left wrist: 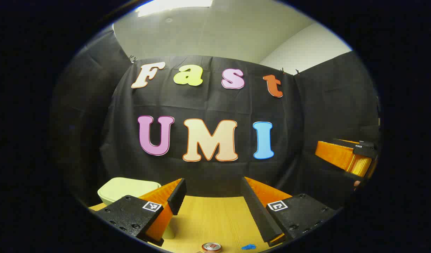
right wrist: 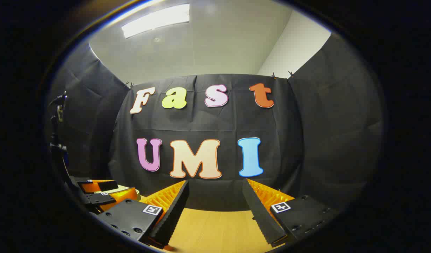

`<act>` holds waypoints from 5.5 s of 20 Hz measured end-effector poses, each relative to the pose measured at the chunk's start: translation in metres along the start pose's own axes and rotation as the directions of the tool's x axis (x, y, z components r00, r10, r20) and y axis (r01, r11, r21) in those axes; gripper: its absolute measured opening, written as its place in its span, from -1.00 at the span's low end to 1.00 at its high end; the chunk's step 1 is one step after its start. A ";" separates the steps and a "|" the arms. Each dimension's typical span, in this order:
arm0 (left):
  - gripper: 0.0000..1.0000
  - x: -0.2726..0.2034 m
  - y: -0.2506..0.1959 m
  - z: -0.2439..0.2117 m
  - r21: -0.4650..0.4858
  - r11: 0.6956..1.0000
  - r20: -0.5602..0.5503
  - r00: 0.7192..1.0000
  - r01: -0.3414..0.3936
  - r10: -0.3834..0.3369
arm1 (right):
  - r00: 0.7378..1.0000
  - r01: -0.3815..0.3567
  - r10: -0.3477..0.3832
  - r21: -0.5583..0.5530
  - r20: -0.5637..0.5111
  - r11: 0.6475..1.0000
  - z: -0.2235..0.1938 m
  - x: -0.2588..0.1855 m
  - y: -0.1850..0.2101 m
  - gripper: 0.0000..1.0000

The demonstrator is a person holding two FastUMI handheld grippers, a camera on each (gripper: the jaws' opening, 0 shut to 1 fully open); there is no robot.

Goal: Press the lid of the desktop garbage bin to open it, pick up the crumpled paper on the desktop and throw it into the bin, then pick up the pop can on the desktop and drop it into the bin, and finally close the garbage bin lid.

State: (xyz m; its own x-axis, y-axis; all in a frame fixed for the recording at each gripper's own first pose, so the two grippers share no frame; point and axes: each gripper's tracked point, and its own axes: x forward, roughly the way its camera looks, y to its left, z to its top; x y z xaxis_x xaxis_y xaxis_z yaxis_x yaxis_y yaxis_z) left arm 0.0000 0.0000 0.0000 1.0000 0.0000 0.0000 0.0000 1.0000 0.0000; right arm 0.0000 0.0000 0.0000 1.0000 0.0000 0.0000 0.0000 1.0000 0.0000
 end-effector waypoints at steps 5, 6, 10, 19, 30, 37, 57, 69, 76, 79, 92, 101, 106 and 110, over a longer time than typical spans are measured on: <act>0.87 0.007 -0.009 -0.005 0.011 1.000 0.000 1.000 -0.002 0.002 | 1.000 -0.018 0.019 -0.042 0.022 0.999 0.000 0.000 0.005 0.92; 0.87 0.008 -0.010 -0.007 0.010 1.000 -0.004 1.000 0.000 0.000 | 1.000 -0.018 0.019 -0.052 0.023 0.998 0.000 0.001 0.005 0.90; 0.86 0.011 -0.008 -0.013 0.019 1.000 -0.014 1.000 -0.004 0.004 | 1.000 -0.012 0.013 -0.062 0.022 0.998 -0.003 -0.001 0.004 0.94; 0.87 0.028 -0.005 -0.014 0.032 0.999 0.008 1.000 -0.017 0.016 | 1.000 -0.017 0.017 -0.013 -0.008 1.000 -0.027 0.006 -0.002 0.95; 0.76 0.024 0.007 -0.006 0.058 0.996 0.037 0.997 -0.065 0.063 | 0.996 -0.029 0.030 0.009 -0.083 1.000 -0.062 0.008 -0.002 0.96; -0.04 0.009 0.010 -0.001 0.107 0.992 0.048 0.997 -0.067 0.063 | 0.994 -0.070 0.071 0.021 -0.082 0.997 -0.066 0.006 0.007 0.95; -1.00 -0.015 0.143 -0.032 0.126 0.949 -0.012 0.956 -0.290 0.294 | 0.989 -0.099 0.103 0.049 -0.103 0.994 -0.080 0.008 0.067 0.95; -1.00 0.002 0.226 -0.094 0.111 0.932 -0.136 0.924 -0.344 0.358 | 0.984 -0.035 0.030 -0.024 -0.178 0.999 -0.107 -0.001 0.081 0.99; -1.00 -0.003 0.239 -0.123 0.081 0.932 -0.196 0.911 -0.353 0.362 | 0.982 -0.022 0.010 -0.060 -0.190 0.998 -0.109 -0.007 0.091 0.99; -1.00 -0.006 0.241 -0.125 0.059 0.932 -0.164 0.917 -0.357 0.362 | 0.984 -0.028 0.017 -0.057 -0.175 0.998 -0.106 -0.011 0.096 0.96; -1.00 -0.001 0.223 -0.098 0.133 0.941 -0.072 0.943 -0.313 0.324 | 0.986 -0.056 0.051 -0.023 -0.160 0.998 -0.099 -0.020 0.065 0.95; -1.00 -0.021 0.162 -0.030 0.104 0.954 0.067 0.959 -0.282 0.277 | 0.974 -0.104 0.099 -0.016 -0.204 0.994 -0.120 -0.022 0.035 0.95; -0.95 -0.041 0.116 -0.010 0.076 0.973 0.089 0.973 -0.218 0.211 | 0.950 -0.151 0.143 -0.008 -0.277 0.988 -0.160 -0.022 0.035 0.99; 0.32 -0.051 0.090 -0.007 0.064 0.983 0.074 0.983 -0.172 0.167 | 0.919 -0.197 0.184 -0.004 -0.348 0.980 -0.202 -0.024 0.045 1.00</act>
State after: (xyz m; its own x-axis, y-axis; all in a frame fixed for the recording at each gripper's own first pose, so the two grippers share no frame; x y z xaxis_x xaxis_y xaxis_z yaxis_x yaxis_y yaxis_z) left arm -0.0508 0.0897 -0.0075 0.9832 0.1669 0.0742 -0.1718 0.9830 0.0645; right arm -0.0237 0.0445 -0.2024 0.9193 0.1839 -0.3478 -0.1975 0.9803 -0.0036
